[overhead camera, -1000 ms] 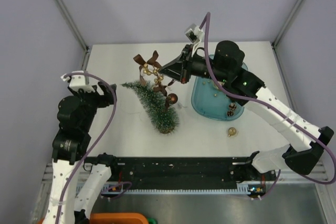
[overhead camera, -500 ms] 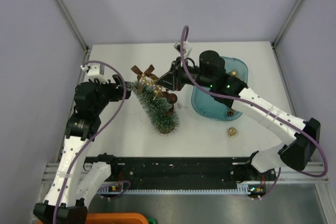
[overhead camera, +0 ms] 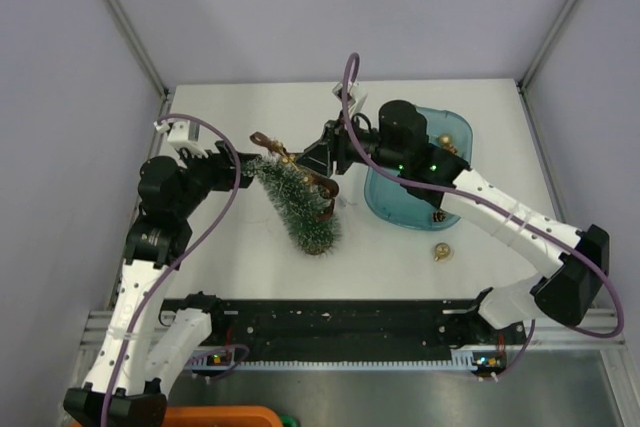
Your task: Decorate the small christmas tree
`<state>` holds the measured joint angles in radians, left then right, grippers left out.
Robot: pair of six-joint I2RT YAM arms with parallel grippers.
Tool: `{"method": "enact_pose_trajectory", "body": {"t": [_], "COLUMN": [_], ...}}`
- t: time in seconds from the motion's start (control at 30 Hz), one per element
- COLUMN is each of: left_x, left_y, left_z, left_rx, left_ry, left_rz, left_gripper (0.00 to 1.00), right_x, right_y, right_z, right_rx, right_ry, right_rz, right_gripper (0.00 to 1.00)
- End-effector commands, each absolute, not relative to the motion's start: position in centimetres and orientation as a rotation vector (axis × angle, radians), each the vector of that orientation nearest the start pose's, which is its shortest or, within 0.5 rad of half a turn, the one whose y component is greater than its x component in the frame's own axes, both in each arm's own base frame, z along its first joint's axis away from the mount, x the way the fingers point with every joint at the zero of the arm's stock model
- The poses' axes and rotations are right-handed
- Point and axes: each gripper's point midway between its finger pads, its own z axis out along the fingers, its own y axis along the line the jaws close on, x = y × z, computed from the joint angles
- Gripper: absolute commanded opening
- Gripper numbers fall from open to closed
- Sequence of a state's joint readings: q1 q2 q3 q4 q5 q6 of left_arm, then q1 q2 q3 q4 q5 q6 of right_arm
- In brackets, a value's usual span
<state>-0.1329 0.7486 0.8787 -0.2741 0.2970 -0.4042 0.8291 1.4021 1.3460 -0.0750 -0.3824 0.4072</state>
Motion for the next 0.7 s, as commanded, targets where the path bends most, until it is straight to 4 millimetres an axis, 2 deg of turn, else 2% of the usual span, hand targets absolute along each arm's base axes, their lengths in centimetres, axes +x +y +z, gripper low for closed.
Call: {"method": "enact_pose_trajectory", "body": {"t": [0.0, 0.2, 0.27, 0.47, 0.5, 0.67], "left_x": [27.7, 27.2, 26.8, 25.4, 25.2, 24.4], "left_y": [-10.6, -9.3, -8.9, -7.6, -7.4, -6.3], "left_z": [33.9, 33.5, 33.2, 32.4, 32.5, 32.4], "left_rx": [0.005, -0.029, -0.042, -0.060, -0.062, -0.097], "left_ry": [1.661, 1.681, 1.693, 1.709, 1.706, 1.717], "left_rz": [-0.666, -0.589, -0.565, -0.493, -0.479, -0.423], "left_gripper": [0.83, 0.85, 0.91, 0.95, 0.99, 0.99], "right_x": [23.8, 24.1, 24.1, 24.4, 24.6, 26.0], "right_y": [37.2, 35.3, 34.9, 33.4, 33.0, 31.1], "right_z": [38.0, 38.8, 38.5, 37.8, 37.7, 37.8], "right_rx": [-0.671, -0.623, -0.614, -0.581, -0.568, -0.502], "right_ry": [1.632, 1.627, 1.639, 1.662, 1.664, 1.674], "right_rz": [1.187, 1.142, 1.126, 1.073, 1.062, 1.004], "right_gripper": [0.45, 0.54, 0.55, 0.59, 0.59, 0.62]}}
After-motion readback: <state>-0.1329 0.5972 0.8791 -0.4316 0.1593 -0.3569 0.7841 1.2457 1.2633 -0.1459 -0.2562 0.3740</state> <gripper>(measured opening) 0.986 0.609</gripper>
